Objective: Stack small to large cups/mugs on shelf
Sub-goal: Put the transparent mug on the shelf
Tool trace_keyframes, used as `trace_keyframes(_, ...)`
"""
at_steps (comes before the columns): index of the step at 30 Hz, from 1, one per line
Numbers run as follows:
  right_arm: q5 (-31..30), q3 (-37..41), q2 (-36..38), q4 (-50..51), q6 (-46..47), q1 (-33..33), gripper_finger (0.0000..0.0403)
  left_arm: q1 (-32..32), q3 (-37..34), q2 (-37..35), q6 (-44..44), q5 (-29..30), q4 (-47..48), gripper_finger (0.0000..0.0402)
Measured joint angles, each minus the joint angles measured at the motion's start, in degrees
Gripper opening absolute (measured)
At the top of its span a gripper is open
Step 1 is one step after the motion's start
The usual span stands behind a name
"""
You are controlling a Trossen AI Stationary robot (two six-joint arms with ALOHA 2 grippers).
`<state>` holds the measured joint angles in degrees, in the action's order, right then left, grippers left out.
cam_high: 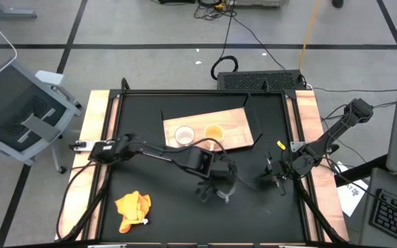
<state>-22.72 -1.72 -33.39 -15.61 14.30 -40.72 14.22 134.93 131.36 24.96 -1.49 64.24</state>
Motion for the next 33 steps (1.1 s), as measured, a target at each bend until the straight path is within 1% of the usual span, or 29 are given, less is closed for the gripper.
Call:
trace_keyframes(4,0.0,0.0,0.0,0.0,0.0,0.0,0.0,0.8,0.0,-4.0,-3.0,0.0,7.5,0.0027)
trace_keyframes(5,0.0,0.0,0.0,0.0,0.0,0.0,0.0,0.9,0.0,-4.9,-4.4,0.0,9.5,0.0014)
trace_keyframes(8,0.0,0.0,0.0,0.0,0.0,0.0,0.0,1.6,0.0,-6.8,-8.5,0.0,13.9,0.0011)
trace_keyframes(12,0.0,0.0,0.0,-0.1,0.0,0.0,0.0,2.8,0.0,-8.5,-10.5,0.0,19.2,0.0003)
trace_keyframes(19,0.0,0.0,0.0,-0.3,0.0,0.0,0.0,5.1,0.0,-12.3,-11.9,3.0,20.8,0.0002)
trace_keyframes(23,0.0,0.0,0.0,-0.3,0.0,0.0,0.0,5.4,0.0,-16.2,-14.8,7.5,23.3,0.0001)
trace_keyframes(28,0.0,0.0,0.0,-0.2,-0.1,0.0,0.0,5.3,0.0,-21.9,-17.3,8.4,24.8,0.0001)
trace_keyframes(33,0.0,0.0,0.0,-0.2,-0.2,0.0,0.0,4.1,0.0,-28.9,-20.5,11.4,25.9,0.0001)
